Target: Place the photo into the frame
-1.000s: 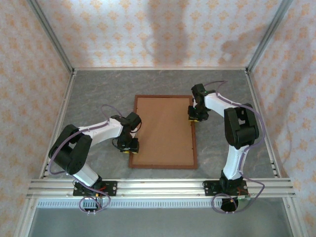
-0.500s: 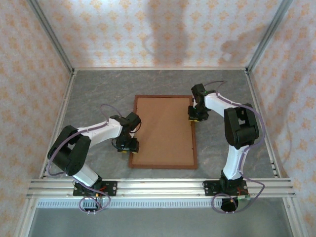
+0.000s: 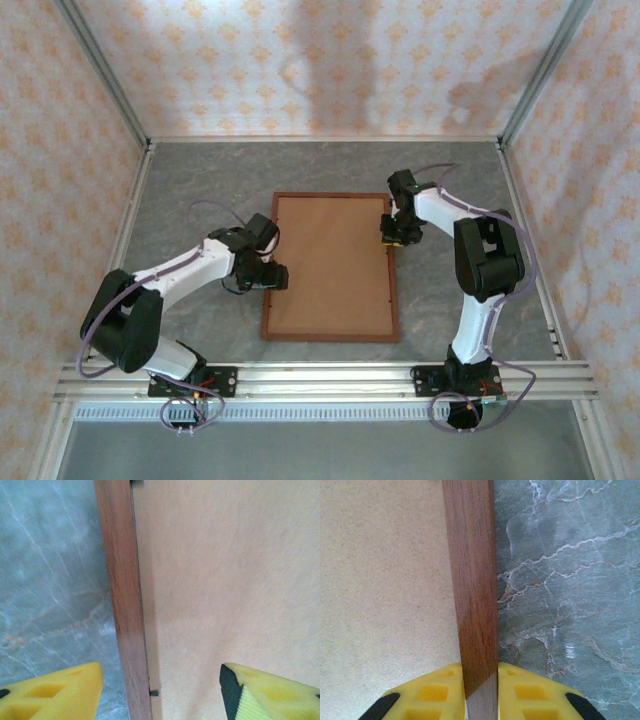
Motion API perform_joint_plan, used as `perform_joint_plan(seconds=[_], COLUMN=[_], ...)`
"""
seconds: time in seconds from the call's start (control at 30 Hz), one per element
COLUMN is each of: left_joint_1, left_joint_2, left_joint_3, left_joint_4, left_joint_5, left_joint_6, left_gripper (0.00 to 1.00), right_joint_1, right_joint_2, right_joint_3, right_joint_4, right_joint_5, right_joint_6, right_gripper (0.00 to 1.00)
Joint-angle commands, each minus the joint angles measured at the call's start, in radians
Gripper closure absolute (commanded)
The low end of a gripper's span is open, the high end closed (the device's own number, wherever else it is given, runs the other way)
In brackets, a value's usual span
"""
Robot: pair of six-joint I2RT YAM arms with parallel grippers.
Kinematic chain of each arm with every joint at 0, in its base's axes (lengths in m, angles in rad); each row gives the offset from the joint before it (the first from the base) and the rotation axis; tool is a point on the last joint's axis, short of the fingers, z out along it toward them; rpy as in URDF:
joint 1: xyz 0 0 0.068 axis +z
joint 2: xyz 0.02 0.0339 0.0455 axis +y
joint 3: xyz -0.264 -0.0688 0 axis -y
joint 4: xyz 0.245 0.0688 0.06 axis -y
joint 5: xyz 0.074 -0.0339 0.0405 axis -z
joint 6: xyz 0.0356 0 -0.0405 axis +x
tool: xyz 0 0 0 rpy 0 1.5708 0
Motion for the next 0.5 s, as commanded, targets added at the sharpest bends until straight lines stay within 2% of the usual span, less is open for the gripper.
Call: perform_joint_plan(seconds=[0.0,0.1,0.2,0.3,0.47], left_joint_1=[0.057,0.120,0.156,0.163,0.163], left_joint_2=[-0.027,-0.017,0.027,0.087,0.198], left_joint_3=[0.012,-0.004,-0.023,-0.031,-0.031], left_joint_4=[0.045,0.119,0.242,0.366,0.475], left_joint_5=[-0.002,0.025,0.080,0.124,0.175], left_joint_6=[0.005,-0.033,-0.085,-0.149,-0.184], left_gripper=[0.33,0.31,0.30,0.28,0.28], right_joint_1=[0.010,0.007,-0.004,-0.028,-0.052], right_joint_2=[0.064,0.036,-0.007,-0.051,-0.092], right_joint_3=[-0.013,-0.013,-0.027,-0.064,-0.119], right_joint_4=[0.032,0.046,0.070,0.110,0.195], right_joint_5=[-0.006,-0.022,-0.031,-0.043,-0.095], right_joint_6=[-0.001,0.013,0.044,0.092,0.166], right_gripper=[0.81,0.79,0.70,0.59,0.40])
